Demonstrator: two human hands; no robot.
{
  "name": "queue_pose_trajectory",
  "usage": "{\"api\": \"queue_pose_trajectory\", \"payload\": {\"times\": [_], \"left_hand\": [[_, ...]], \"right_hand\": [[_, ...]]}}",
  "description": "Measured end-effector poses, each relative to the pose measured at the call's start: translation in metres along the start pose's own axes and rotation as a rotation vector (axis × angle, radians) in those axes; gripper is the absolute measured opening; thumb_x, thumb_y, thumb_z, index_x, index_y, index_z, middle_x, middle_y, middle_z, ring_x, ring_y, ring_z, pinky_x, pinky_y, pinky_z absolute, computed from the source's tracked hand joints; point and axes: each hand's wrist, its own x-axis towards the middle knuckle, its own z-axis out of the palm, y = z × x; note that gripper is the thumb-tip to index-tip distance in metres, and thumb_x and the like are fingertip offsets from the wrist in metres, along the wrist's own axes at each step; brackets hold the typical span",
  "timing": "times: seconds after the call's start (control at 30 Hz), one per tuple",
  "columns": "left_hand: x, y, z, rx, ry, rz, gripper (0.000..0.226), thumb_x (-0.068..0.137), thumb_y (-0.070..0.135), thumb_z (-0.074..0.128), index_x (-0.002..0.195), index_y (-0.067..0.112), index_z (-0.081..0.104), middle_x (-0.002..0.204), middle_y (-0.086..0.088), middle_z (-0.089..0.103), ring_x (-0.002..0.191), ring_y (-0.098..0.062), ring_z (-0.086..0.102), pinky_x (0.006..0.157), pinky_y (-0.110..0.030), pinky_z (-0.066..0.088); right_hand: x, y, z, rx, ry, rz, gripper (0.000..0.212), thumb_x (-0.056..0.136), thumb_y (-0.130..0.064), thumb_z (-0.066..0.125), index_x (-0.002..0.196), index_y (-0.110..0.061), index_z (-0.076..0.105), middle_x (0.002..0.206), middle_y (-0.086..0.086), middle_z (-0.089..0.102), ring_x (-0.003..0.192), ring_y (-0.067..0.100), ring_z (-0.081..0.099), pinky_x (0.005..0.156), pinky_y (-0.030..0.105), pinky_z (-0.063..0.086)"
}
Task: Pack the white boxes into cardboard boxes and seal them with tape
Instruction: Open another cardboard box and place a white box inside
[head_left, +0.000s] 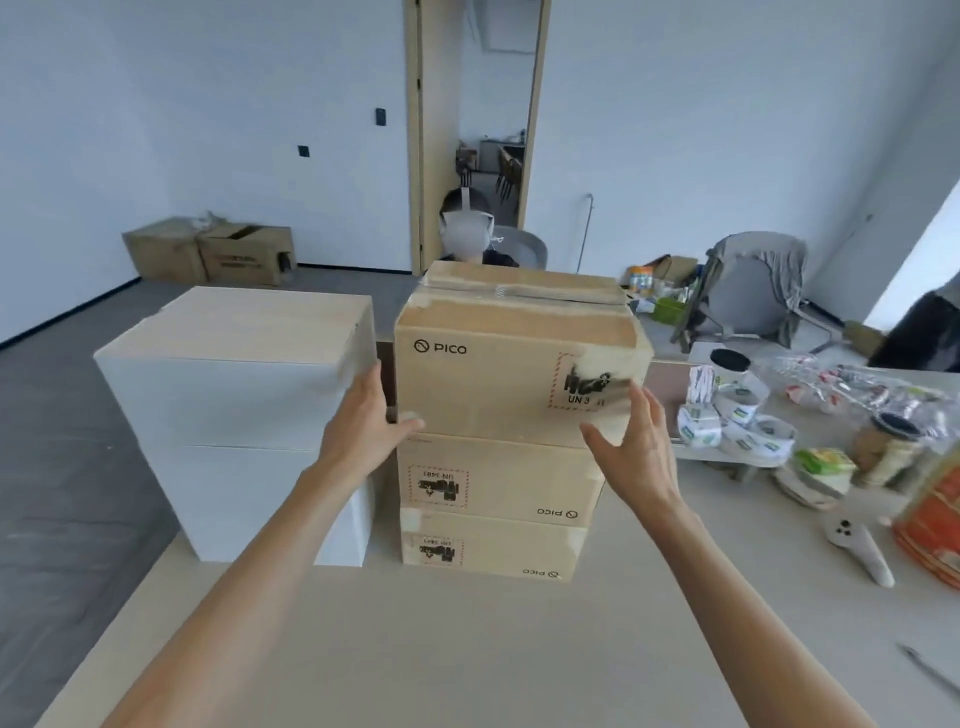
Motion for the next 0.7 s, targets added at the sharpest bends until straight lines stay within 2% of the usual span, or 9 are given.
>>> {"api": "queue_pose_trajectory", "payload": {"times": [0.07, 0.17, 0.23, 0.3, 0.4, 0.57, 0.7], "left_hand": [[0.014, -0.002, 0.001, -0.133, 0.033, -0.017, 0.098, 0.081, 0.038, 0.076, 0.153, 0.01, 0.014, 0.159, -0.007, 0.023, 0.141, -0.023, 0.032, 0.108, -0.039, 0.032], [0.031, -0.01, 0.005, -0.265, 0.051, 0.035, 0.093, 0.079, 0.033, 0.079, 0.152, 0.016, 0.024, 0.154, 0.0, 0.033, 0.138, -0.017, 0.036, 0.106, -0.031, 0.032], [0.039, -0.013, 0.01, -0.323, -0.006, 0.071, 0.091, 0.077, 0.032, 0.081, 0.149, 0.022, 0.027, 0.147, 0.005, 0.043, 0.133, -0.015, 0.042, 0.104, -0.029, 0.036], [0.043, -0.013, 0.017, -0.348, -0.086, 0.09, 0.089, 0.077, 0.029, 0.08, 0.148, 0.024, 0.025, 0.137, 0.011, 0.049, 0.123, -0.011, 0.048, 0.1, -0.031, 0.042], [0.042, -0.009, 0.026, -0.368, -0.054, 0.09, 0.082, 0.08, 0.023, 0.079, 0.145, 0.02, 0.03, 0.129, 0.007, 0.056, 0.113, -0.011, 0.052, 0.09, -0.027, 0.043], [0.027, 0.003, 0.032, -0.364, 0.063, 0.13, 0.079, 0.077, 0.024, 0.079, 0.142, 0.03, 0.036, 0.121, 0.011, 0.063, 0.108, -0.016, 0.061, 0.091, -0.039, 0.052], [0.01, 0.037, 0.039, -0.375, 0.089, 0.165, 0.073, 0.076, 0.031, 0.078, 0.138, 0.034, 0.038, 0.117, 0.015, 0.064, 0.108, -0.009, 0.06, 0.09, -0.04, 0.053]], "right_hand": [[0.013, 0.002, -0.002, 0.011, 0.045, -0.004, 0.084, 0.087, -0.033, 0.071, 0.152, -0.015, 0.022, 0.152, 0.007, 0.033, 0.135, 0.024, 0.04, 0.096, 0.035, 0.04], [0.026, 0.008, -0.001, 0.11, 0.117, 0.025, 0.087, 0.08, -0.032, 0.077, 0.148, -0.019, 0.023, 0.137, 0.004, 0.049, 0.12, 0.023, 0.054, 0.09, 0.044, 0.051], [0.035, 0.014, 0.0, 0.167, 0.109, 0.071, 0.079, 0.078, -0.033, 0.079, 0.14, -0.019, 0.033, 0.132, 0.001, 0.053, 0.118, 0.021, 0.056, 0.092, 0.047, 0.051], [0.04, 0.016, 0.002, 0.167, 0.048, 0.136, 0.065, 0.08, -0.035, 0.078, 0.131, -0.016, 0.043, 0.124, 0.001, 0.057, 0.118, 0.024, 0.056, 0.093, 0.042, 0.048], [0.04, 0.022, 0.007, 0.197, 0.059, 0.133, 0.043, 0.083, -0.03, 0.077, 0.113, -0.019, 0.048, 0.106, -0.006, 0.056, 0.11, 0.022, 0.054, 0.088, 0.036, 0.044], [0.042, 0.027, -0.003, 0.289, 0.143, 0.12, 0.056, 0.084, -0.027, 0.076, 0.128, -0.013, 0.046, 0.114, -0.001, 0.056, 0.109, 0.02, 0.052, 0.096, 0.04, 0.045], [0.037, 0.05, -0.033, 0.341, 0.187, 0.061, 0.045, 0.082, -0.022, 0.078, 0.117, -0.018, 0.049, 0.108, -0.005, 0.06, 0.103, 0.018, 0.057, 0.097, 0.039, 0.047]]}}
